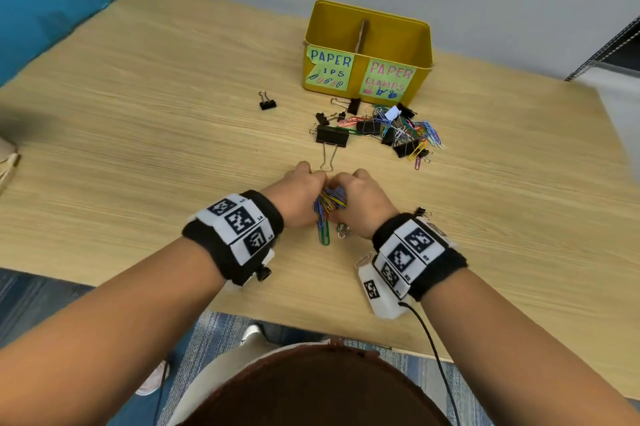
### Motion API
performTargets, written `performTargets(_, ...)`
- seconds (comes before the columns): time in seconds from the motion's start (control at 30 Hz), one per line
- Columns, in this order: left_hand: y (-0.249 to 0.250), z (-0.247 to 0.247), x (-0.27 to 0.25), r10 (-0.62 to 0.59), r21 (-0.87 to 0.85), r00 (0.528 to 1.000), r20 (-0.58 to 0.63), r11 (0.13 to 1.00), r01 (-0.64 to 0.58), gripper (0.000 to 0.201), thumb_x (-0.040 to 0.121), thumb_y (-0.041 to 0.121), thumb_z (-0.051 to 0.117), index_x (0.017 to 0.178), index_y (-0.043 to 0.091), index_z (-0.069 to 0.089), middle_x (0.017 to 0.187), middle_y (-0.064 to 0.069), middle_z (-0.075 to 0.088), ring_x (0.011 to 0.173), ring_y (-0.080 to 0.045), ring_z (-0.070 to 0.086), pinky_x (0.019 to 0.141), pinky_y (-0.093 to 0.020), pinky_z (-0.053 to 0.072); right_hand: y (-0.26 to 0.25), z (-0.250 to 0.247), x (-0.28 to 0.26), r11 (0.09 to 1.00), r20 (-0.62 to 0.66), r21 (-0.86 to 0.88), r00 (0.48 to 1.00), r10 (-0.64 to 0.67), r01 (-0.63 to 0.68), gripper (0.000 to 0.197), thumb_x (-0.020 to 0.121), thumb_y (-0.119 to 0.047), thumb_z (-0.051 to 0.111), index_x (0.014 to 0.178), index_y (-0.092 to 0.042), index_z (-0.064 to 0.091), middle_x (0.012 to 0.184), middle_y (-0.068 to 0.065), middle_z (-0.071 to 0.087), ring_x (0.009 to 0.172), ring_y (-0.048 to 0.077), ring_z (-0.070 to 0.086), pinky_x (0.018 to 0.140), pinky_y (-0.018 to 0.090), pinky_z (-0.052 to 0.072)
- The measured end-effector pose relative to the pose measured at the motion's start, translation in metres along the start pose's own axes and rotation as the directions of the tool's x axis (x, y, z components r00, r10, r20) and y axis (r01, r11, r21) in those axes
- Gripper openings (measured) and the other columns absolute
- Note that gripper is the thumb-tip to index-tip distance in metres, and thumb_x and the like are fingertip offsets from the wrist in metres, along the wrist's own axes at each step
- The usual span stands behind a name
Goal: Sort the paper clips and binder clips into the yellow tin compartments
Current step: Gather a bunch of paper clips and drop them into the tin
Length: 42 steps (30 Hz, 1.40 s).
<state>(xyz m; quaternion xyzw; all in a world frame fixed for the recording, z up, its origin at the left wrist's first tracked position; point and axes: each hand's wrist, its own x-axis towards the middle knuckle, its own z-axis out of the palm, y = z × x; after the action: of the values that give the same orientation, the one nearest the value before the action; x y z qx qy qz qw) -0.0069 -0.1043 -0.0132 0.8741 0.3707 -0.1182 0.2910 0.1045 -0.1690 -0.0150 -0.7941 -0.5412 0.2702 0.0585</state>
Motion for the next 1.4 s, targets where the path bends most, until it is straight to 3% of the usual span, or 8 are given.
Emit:
performTargets(0.3, -0.006, -0.010, 0.014, 0.000, -0.093, 0.987, -0.158, 0.996, -0.015, 0.023, 0.082, 0.007, 0.059, 0.105, 0.003, 0.064, 0.104, -0.015, 0.064, 0.098, -0.027, 0.058, 0.077, -0.028, 0.041, 0.016, -0.011, 0.017, 0.960, 0.011, 0.275, 0.999, 0.044, -0.046, 0.031, 0.080, -0.007, 0.068, 0.110, -0.012, 0.068, 0.101, 0.011, 0.068, 0.093, 0.028, 0.063, 0.087, 0.037, 0.051)
performTargets(0.47, -0.021, -0.028, 0.026, -0.064, -0.497, 0.989, -0.131, 0.867, -0.010, 0.011, 0.077, 0.000, 0.064, 0.084, 0.008, 0.068, 0.065, 0.001, 0.055, 0.061, -0.012, 0.050, 0.058, -0.020, 0.040, 0.025, -0.036, 0.025, 0.636, 0.192, 0.751, 0.980, 0.048, -0.179, 0.021, 0.083, 0.011, 0.059, 0.081, -0.010, 0.060, 0.077, 0.006, 0.058, 0.062, 0.015, 0.056, 0.047, 0.016, 0.055)
performTargets(0.73, -0.005, -0.121, 0.065, -0.064, -0.737, 0.954, -0.292, 0.650, -0.183, 0.029, 0.083, -0.013, 0.050, 0.068, 0.011, 0.057, 0.064, -0.008, 0.054, 0.045, -0.008, 0.055, 0.048, -0.023, 0.052, -0.005, -0.136, 0.078, 0.434, -0.038, 0.900, 0.999, -0.006, 0.037, 0.022, 0.084, 0.012, 0.056, 0.079, -0.009, 0.061, 0.068, -0.001, 0.064, 0.053, 0.005, 0.063, 0.044, 0.014, 0.053)
performTargets(0.9, 0.001, -0.176, 0.124, -0.168, -0.650, 0.872, -0.460, 0.733, -0.201, 0.025, 0.079, -0.003, 0.058, 0.065, 0.017, 0.059, 0.063, -0.002, 0.056, 0.060, -0.018, 0.053, 0.071, -0.034, 0.051, -0.038, -0.179, 0.139, 0.507, -0.150, 0.860, 0.981, 0.127, 0.066, 0.027, 0.083, 0.013, 0.056, 0.070, -0.010, 0.052, 0.073, 0.005, 0.051, 0.065, 0.016, 0.055, 0.048, 0.021, 0.056)
performTargets(1.0, 0.006, -0.189, 0.149, -0.176, -0.571, 0.885, -0.430, 0.813, -0.115, 0.019, 0.082, 0.001, 0.056, 0.096, 0.006, 0.068, 0.089, -0.014, 0.069, 0.081, -0.021, 0.058, 0.074, -0.029, 0.044, -0.044, -0.182, 0.175, 0.650, -0.125, 0.760, 0.981, 0.151, -0.004, 0.028, 0.082, 0.007, 0.058, 0.065, -0.013, 0.051, 0.080, 0.008, 0.056, 0.080, 0.023, 0.057, 0.081, 0.038, 0.056)
performTargets(1.13, 0.009, -0.191, 0.143, -0.125, -0.415, 0.905, -0.406, 0.908, -0.061, 0.044, 0.087, -0.002, 0.041, 0.129, 0.005, 0.053, 0.133, -0.016, 0.056, 0.123, -0.027, 0.053, 0.098, -0.029, 0.043, -0.043, -0.178, 0.177, 0.784, -0.117, 0.621, 0.986, 0.121, -0.023, 0.027, 0.084, -0.002, 0.054, 0.109, -0.008, 0.062, 0.102, 0.009, 0.054, 0.094, 0.023, 0.053, 0.088, 0.038, 0.050)
performTargets(1.27, -0.001, -0.156, 0.100, -0.027, -0.355, 0.870, -0.493, 0.919, -0.173, 0.028, 0.087, 0.000, 0.044, 0.096, 0.015, 0.066, 0.094, -0.001, 0.064, 0.084, -0.016, 0.060, 0.075, -0.023, 0.050, -0.027, -0.155, 0.123, 0.782, -0.179, 0.619, 0.983, 0.052, 0.071, 0.022, 0.088, 0.001, 0.051, 0.104, -0.006, 0.064, 0.086, 0.006, 0.062, 0.074, 0.017, 0.058, 0.062, 0.031, 0.049)
performTargets(1.4, -0.010, -0.088, 0.062, 0.164, -0.165, 0.986, 0.017, 0.973, -0.159, 0.024, 0.085, 0.001, 0.050, 0.096, 0.011, 0.069, 0.083, 0.001, 0.063, 0.071, -0.009, 0.059, 0.061, -0.004, 0.042, 0.003, -0.104, 0.076, 0.976, 0.142, 0.214, 0.990, 0.016, -0.047, 0.026, 0.090, -0.001, 0.045, 0.093, -0.015, 0.066, 0.081, 0.002, 0.062, 0.071, 0.015, 0.057, 0.057, 0.024, 0.045)
